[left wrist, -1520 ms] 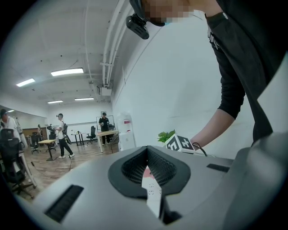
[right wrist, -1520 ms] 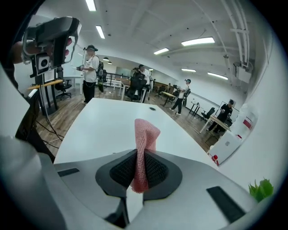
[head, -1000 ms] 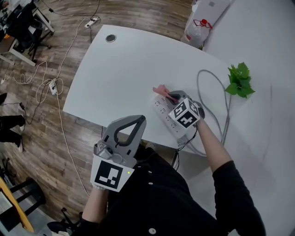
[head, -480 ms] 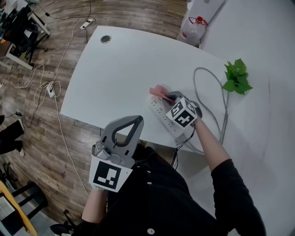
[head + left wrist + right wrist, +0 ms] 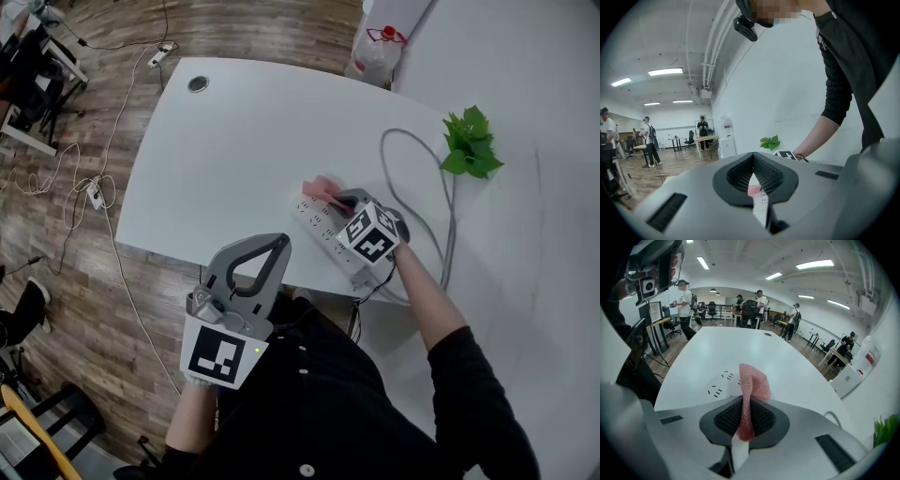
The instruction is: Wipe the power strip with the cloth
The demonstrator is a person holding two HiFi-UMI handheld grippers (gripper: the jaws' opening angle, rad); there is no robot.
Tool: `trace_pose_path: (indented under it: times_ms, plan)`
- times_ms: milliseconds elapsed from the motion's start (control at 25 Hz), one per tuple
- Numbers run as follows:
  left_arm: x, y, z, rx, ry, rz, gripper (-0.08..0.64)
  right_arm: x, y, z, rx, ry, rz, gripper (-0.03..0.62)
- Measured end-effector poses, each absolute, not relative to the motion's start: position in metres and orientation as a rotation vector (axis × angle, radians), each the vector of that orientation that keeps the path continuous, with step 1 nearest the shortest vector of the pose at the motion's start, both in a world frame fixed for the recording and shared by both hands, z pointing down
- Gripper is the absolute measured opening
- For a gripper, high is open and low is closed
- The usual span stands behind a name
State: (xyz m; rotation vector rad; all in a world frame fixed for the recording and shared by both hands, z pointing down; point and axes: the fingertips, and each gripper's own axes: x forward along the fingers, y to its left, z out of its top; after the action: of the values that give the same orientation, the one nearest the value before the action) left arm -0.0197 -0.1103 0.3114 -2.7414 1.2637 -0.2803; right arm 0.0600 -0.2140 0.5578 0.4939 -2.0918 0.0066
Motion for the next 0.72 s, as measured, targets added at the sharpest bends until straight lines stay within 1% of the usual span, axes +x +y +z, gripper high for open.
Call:
trace_pose_path:
  times_ms: [720]
  plan:
    - [0.007,-0.113,0.310,-2.798,1.094,-0.259,0.013,0.120,-0.174,0.561,0.608,-2.031,0.086,0.054]
